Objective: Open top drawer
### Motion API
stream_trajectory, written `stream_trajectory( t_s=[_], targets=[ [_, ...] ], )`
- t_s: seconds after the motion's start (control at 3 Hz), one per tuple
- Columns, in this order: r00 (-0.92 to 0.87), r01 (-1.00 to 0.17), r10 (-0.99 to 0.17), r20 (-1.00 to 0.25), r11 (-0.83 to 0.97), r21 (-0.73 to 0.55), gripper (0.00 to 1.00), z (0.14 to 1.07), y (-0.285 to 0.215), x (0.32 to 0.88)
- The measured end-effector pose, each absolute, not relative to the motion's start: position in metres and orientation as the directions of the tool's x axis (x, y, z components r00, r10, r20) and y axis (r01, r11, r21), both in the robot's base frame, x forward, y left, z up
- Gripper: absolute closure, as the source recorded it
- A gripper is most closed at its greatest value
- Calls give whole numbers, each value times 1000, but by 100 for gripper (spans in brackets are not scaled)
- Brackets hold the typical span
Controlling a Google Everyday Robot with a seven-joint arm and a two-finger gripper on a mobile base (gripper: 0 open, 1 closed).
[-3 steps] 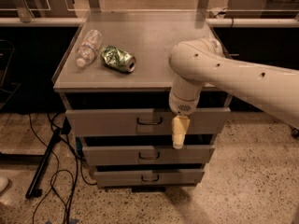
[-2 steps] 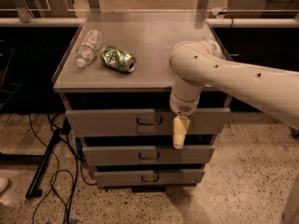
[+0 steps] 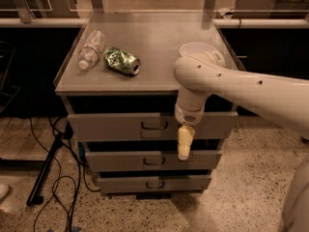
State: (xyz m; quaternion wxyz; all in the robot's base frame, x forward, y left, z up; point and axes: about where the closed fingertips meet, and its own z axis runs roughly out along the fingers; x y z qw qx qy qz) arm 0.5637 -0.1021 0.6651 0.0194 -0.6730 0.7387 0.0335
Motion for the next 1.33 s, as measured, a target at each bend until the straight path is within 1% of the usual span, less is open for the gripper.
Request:
stream_trajectory(
  t_s=[0.33, 0.67, 1.0, 1.33],
  targets=[
    [-96, -994, -993, -65, 93, 49, 0, 660, -105, 554],
    [-96, -994, -993, -65, 93, 49, 0, 660, -105, 554],
    [-97, -994, -992, -76, 94, 48, 0, 675, -111, 539],
    [-128, -991, -985, -114, 123, 48, 0, 719, -131, 493]
  ],
)
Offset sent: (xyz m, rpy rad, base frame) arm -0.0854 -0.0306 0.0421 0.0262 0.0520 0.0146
